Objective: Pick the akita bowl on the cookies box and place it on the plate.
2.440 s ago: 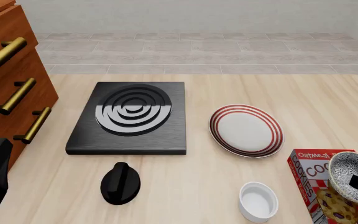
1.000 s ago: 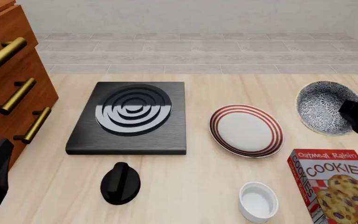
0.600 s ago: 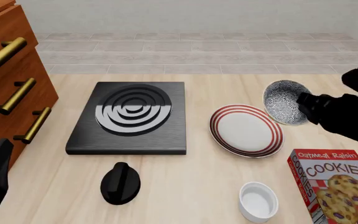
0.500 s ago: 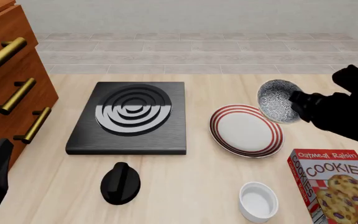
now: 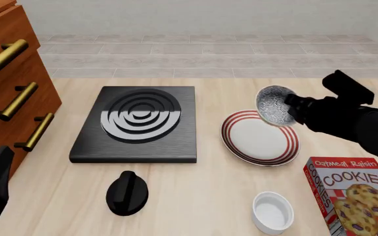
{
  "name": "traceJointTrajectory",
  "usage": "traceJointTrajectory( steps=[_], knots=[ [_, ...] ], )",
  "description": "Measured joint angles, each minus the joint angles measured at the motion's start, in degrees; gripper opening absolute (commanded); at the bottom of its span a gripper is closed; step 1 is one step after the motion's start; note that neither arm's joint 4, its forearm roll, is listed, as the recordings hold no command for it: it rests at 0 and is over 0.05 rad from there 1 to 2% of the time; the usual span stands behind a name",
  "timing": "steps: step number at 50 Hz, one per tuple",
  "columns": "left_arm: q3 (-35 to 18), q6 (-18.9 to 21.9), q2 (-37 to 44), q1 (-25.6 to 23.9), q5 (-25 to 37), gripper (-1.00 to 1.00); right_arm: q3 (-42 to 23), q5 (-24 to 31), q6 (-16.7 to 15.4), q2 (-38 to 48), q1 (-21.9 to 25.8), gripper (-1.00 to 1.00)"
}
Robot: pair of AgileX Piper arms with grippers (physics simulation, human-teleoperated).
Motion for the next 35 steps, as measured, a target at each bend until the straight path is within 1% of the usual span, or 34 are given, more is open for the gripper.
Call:
traceJointTrajectory(
  steps=[16, 35],
  knots=[
    [0.00, 0.00, 0.00, 0.00, 0.00, 1.00, -2.39, -1.58, 0.32, 5.83, -1.09, -1.00],
    [0.00, 0.00, 0.00, 0.00, 0.00, 1.00, -5.21, -1.32, -1.16, 10.74, -1.98, -1.00]
  ],
)
